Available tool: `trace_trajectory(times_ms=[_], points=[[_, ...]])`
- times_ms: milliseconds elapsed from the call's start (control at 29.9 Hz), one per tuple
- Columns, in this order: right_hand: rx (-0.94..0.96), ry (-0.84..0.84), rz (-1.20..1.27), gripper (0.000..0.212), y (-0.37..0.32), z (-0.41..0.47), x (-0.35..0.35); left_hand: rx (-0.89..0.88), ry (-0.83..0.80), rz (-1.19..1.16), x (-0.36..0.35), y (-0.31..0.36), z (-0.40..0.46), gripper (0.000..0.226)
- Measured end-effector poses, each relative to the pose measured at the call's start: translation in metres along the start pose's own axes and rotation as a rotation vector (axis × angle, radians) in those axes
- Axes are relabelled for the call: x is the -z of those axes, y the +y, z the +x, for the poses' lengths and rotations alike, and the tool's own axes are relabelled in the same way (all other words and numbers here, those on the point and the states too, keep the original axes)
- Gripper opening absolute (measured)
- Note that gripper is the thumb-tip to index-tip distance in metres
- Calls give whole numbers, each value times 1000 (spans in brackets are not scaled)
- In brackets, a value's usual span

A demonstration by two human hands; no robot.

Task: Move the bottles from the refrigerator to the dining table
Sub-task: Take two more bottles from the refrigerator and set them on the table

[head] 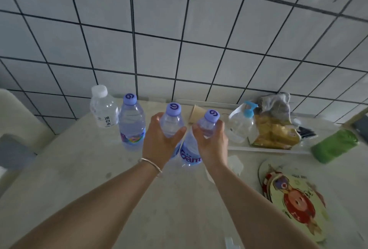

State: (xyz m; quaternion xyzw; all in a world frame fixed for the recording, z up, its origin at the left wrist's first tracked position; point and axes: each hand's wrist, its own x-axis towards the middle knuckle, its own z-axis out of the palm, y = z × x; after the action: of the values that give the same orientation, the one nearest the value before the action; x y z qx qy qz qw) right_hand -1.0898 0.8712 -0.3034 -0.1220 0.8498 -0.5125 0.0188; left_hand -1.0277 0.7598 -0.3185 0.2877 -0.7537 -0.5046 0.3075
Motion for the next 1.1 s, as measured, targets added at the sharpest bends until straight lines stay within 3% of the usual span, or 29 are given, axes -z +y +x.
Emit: trace_trajectory(times_ms=[736,870,971,1104], points=[[165,-100,-88,52,14,23,-26,-18,-51,37,-7,-29,28,68],[112,-205,-112,66,12,12,-12,66,-111,38,1,-22,20,61],[42,-216,-182,72,11,-9,2,194,-110,160,10,-14,0,72],[73,-211,-308,66,2,-45,30,222,-113,277,28,6,-41,54]])
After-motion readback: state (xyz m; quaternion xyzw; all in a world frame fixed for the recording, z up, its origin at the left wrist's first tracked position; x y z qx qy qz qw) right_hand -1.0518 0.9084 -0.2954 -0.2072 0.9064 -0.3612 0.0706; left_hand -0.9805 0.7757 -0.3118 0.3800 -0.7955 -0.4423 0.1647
